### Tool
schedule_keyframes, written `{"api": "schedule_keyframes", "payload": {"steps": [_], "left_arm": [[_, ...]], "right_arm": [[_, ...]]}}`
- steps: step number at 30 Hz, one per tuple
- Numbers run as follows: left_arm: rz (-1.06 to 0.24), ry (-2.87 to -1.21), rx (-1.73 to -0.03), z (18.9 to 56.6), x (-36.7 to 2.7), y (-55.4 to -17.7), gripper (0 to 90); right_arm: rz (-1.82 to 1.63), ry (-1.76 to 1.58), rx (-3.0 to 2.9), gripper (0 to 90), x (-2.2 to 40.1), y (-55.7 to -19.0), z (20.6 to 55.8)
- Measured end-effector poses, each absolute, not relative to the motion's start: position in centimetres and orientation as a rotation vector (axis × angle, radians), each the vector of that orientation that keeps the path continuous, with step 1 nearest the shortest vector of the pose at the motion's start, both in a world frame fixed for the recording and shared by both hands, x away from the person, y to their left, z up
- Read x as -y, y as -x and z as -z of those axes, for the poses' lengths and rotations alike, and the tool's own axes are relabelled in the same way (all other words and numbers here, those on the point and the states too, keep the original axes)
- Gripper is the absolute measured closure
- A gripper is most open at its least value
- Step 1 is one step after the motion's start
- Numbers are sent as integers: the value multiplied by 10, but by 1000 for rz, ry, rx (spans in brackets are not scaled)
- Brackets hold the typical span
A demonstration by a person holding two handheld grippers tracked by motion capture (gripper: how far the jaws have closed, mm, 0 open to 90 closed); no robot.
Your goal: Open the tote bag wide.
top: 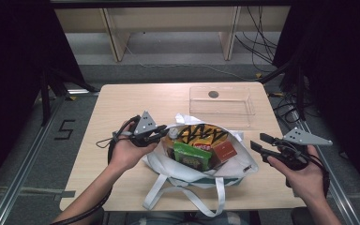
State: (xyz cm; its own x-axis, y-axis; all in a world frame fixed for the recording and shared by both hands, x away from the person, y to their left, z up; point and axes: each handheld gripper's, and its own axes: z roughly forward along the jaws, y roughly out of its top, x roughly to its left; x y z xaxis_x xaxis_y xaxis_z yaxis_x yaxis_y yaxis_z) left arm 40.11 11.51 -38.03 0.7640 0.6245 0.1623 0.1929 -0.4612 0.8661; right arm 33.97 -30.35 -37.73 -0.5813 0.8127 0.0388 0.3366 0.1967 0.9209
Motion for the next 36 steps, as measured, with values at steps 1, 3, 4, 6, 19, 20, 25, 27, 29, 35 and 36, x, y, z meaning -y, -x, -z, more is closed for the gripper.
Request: {"api": "schedule_keyframes", "payload": {"steps": [1, 3, 4, 6, 19, 20, 25, 27, 29, 35, 36], "left_arm": [[-586, -2028, -613, 380, -115, -401, 812], [-584, -2027, -622, 380, -115, -401, 819], [-585, -2030, -622, 379, -115, -401, 823], [-580, -2028, -623, 379, -114, -402, 830], [-604, -2043, -619, 377, -115, -410, 862], [-602, -2033, -628, 377, -114, -410, 865], [-590, -2026, -648, 377, -114, -414, 871], [-582, -2014, -656, 377, -114, -416, 873], [-579, -2012, -661, 376, -115, -418, 874], [-577, -2012, -659, 374, -116, -420, 874], [-578, -1997, -668, 374, -115, -420, 874]], "right_arm": [[-1364, -1047, -2023, 506, 303, -340, 377], [-1364, -1057, -2049, 506, 301, -339, 376], [-1365, -1025, -2034, 505, 300, -341, 377], [-1363, -1042, -2075, 507, 298, -343, 378], [-1265, -1072, -2167, 585, 281, -356, 392], [-1264, -1076, -2174, 592, 280, -357, 392], [-1216, -1072, -2217, 664, 279, -362, 393], [-1204, -1051, -2233, 703, 278, -365, 394], [-1203, -1068, -2233, 746, 275, -366, 394], [-1201, -1067, -2241, 844, 275, -368, 391], [-1199, -1065, -2247, 854, 275, -368, 390]]}}
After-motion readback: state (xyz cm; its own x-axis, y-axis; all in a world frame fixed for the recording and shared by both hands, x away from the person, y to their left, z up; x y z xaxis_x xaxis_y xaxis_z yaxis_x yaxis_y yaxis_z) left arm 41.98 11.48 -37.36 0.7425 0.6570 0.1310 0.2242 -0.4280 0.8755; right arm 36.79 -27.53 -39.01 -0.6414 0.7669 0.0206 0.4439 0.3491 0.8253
